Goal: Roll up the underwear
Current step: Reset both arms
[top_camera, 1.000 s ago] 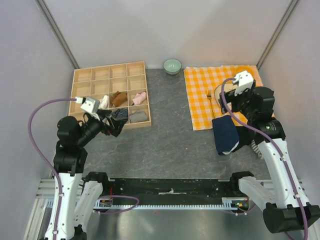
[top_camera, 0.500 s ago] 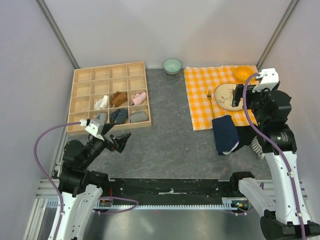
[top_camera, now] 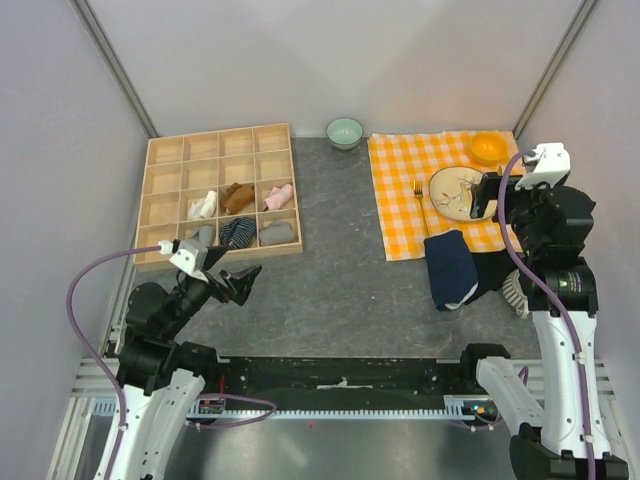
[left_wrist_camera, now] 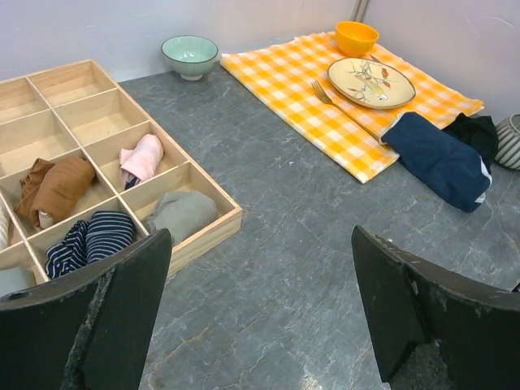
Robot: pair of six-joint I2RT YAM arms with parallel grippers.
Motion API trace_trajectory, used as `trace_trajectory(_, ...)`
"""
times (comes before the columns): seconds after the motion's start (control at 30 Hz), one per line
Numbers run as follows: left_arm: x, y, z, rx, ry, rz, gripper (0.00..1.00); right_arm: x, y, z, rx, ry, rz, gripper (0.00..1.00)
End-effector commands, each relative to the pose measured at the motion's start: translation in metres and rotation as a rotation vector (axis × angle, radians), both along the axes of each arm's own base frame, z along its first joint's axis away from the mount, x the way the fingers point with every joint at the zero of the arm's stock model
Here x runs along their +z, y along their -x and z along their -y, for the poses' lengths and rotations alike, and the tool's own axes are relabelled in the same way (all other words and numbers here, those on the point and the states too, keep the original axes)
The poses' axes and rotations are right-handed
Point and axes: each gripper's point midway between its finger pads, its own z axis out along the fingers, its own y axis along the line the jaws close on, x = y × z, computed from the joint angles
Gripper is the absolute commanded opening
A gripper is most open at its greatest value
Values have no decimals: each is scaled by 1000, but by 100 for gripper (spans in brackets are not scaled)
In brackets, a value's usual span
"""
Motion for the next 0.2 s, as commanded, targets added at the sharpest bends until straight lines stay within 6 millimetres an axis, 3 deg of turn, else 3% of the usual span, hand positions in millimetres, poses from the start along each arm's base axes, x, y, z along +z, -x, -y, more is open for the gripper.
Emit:
trace_trajectory(0.0, 7, -3, 0, 10, 26, 20, 98, 3, 5, -1, 4, -22, 14, 98)
trace_trajectory(0.17, 7, -3, 1, 7, 26, 18, 98, 3, 8, 2, -5, -23, 8, 98)
